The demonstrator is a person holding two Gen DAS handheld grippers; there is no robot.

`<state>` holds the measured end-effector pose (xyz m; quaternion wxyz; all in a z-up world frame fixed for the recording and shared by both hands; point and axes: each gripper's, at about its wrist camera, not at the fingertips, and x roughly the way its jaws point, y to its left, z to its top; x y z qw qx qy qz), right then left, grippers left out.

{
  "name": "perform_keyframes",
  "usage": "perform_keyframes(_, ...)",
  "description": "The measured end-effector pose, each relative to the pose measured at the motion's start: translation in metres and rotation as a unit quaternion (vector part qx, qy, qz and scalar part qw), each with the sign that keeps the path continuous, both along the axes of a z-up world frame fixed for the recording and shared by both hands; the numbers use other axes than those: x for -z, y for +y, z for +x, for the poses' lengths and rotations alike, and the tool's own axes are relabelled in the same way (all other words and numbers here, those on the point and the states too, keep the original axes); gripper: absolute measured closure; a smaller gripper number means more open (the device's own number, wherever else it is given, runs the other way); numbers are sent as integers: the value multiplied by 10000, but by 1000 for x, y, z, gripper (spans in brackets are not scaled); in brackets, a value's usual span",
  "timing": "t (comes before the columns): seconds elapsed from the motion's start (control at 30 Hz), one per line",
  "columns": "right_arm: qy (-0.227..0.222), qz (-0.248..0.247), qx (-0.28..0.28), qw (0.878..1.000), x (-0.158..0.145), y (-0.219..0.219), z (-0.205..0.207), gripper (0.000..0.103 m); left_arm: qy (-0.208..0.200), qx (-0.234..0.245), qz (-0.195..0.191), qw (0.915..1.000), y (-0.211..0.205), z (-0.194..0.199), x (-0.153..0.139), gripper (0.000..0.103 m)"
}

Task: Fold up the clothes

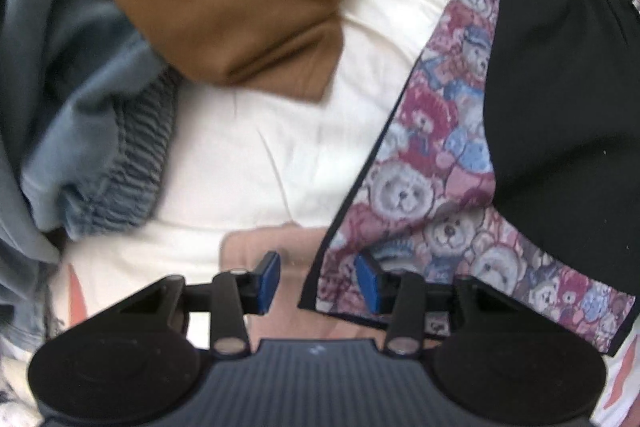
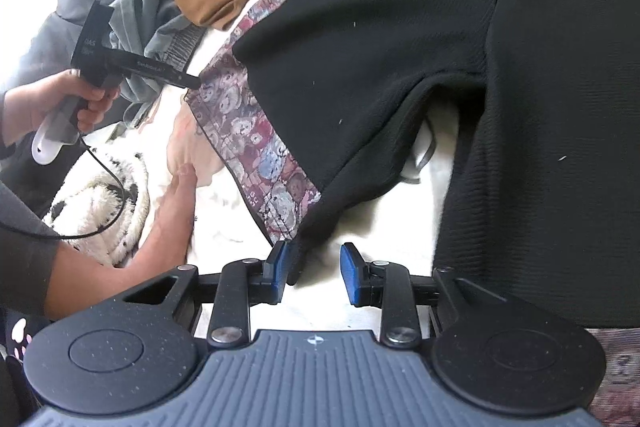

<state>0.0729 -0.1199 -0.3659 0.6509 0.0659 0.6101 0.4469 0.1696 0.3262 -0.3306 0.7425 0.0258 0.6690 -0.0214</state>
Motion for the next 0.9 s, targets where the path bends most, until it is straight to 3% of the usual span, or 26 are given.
perform_keyframes(0.17,354,50,-6,9994,18,15,-2,73,98,-120,-98,9998,9,-7,10,59)
perform_keyframes(0.23,534,131,34,9985,26,19,-1,73,93,-179,-167,9997,13,-7,10,63)
perform_keyframes(0.3,718,179,104,9972,33,22,-1,73,103,-206,-232,9995,17,-7,8,89)
perform_keyframes(0.33,803,199,135,9965,37,23,-1,80,113,-218,-270,9993,18,-7,7,91)
perform_keyframes(0.37,824,192,133,9963,38,24,-2,100,123,-224,-293,9992,20,-7,5,93)
perform_keyframes(0.57,646,229,-285,9972,28,29,-5,103,279,-14,33,9996,17,-5,-7,96)
perform_keyframes(0.73,797,335,-425,9953,29,35,-9,103,332,41,233,9992,18,0,-17,97)
perform_keyframes(0.9,780,291,-530,9951,36,44,-14,103,379,222,486,9979,17,-3,-10,96)
